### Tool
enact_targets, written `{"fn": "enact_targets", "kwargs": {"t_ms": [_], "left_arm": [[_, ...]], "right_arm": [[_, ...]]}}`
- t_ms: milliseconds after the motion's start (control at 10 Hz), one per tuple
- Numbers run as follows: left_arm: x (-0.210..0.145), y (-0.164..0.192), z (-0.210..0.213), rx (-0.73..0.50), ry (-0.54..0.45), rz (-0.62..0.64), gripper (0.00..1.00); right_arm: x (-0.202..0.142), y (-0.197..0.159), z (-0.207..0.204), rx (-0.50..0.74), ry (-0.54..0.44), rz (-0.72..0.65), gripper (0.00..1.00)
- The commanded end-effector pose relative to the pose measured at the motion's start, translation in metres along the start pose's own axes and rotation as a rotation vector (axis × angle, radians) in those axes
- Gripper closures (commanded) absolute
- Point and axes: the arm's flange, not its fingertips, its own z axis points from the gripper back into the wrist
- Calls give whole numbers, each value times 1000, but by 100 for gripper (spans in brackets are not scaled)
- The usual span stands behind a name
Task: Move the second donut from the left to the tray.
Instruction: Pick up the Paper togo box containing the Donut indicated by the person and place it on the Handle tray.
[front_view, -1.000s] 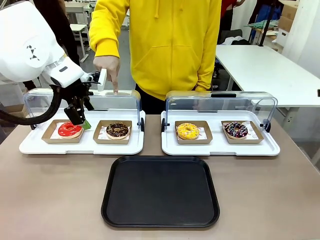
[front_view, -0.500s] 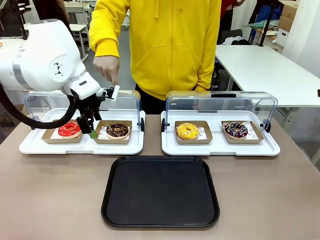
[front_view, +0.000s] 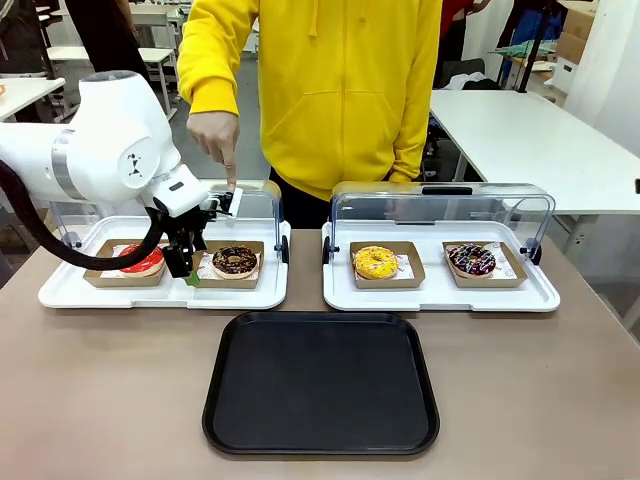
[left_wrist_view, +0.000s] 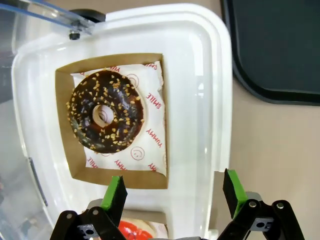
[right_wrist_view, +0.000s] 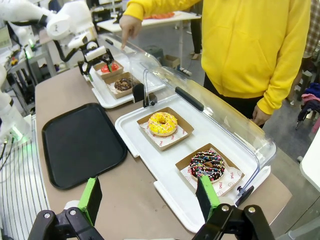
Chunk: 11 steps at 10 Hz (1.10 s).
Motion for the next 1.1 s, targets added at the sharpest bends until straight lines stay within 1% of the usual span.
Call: {"fn": "enact_targets", "kwargs": {"t_ms": [0,300,700,1000], "left_arm": [[-1,4,-12,32,37,1,0],[-1,11,-28,34,43,-28,0],[-1,17,-44,10,55,-18,0],[-3,19,-49,1,63,-15,0]], "right_arm": [[3,-4,-1,-2,-35,27,0],[3,-4,-1,-2,-35,27,0],[3,-4,-1,-2,-35,27,0],[3,-4,-1,-2,-35,27,0]]}}
